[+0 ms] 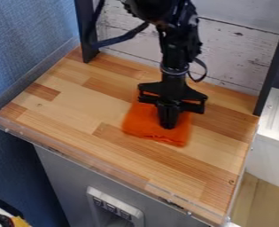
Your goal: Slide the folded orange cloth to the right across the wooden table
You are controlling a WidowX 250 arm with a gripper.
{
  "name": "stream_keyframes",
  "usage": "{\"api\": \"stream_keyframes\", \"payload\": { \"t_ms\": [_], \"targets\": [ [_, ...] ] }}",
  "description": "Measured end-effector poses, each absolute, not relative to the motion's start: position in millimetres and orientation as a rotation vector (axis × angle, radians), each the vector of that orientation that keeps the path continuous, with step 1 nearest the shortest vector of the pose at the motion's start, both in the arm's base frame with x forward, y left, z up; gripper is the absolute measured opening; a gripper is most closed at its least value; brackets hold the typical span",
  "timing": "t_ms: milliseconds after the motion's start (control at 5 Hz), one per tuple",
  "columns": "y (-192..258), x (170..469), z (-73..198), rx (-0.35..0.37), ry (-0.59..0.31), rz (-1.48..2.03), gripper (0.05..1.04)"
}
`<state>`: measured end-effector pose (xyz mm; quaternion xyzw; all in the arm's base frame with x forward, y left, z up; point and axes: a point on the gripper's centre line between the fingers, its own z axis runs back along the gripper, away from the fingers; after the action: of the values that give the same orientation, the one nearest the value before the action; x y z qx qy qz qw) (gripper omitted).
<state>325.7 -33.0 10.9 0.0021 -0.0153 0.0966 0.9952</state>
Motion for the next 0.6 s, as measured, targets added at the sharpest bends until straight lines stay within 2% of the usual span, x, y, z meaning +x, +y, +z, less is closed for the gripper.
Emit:
{"api": "stream_keyframes", "payload": {
  "t_ms": [600],
  "targets": [
    [-60.7,321.5,9.8,0.019,0.007,0.045,0.073]
  ]
}}
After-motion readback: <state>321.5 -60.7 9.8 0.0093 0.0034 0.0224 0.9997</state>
